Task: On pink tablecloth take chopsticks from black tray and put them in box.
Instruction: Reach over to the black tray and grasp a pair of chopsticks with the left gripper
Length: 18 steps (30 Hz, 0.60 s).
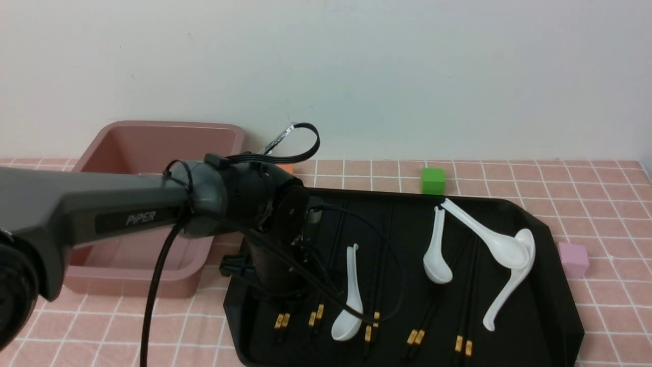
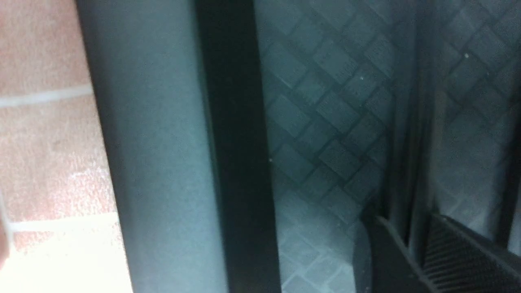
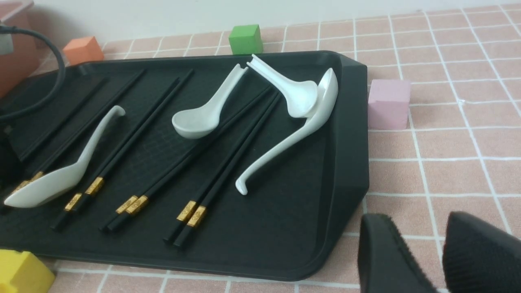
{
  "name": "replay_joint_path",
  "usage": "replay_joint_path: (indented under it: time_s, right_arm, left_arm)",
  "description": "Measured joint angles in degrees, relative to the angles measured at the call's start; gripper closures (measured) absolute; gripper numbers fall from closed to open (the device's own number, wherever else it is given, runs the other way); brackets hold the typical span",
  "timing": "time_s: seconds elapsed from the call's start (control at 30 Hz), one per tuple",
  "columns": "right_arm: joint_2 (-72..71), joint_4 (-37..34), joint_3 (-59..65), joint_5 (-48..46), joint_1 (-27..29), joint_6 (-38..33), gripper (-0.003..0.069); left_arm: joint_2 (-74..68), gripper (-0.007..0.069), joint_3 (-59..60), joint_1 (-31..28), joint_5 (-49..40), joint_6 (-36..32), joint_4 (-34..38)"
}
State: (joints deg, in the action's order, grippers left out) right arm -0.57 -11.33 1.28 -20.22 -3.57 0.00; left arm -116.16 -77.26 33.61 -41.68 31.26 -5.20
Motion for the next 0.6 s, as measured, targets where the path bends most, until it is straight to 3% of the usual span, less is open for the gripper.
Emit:
replay_joint_path:
  time_s: [0.4,0.6]
  right_arm:
    - [0.0,0.0,0.0,0.0,0.0,0.0,0.0419]
    - [0.0,0.0,0.0,0.0,0.0,0.0,0.0419]
  left_arm:
    - [0.8,0.0501,0.0,0.1,-0.6,1.4,-0.5]
    - [10.4,0.0501,0.7,0.7,-2.1,-0.7,-0.2]
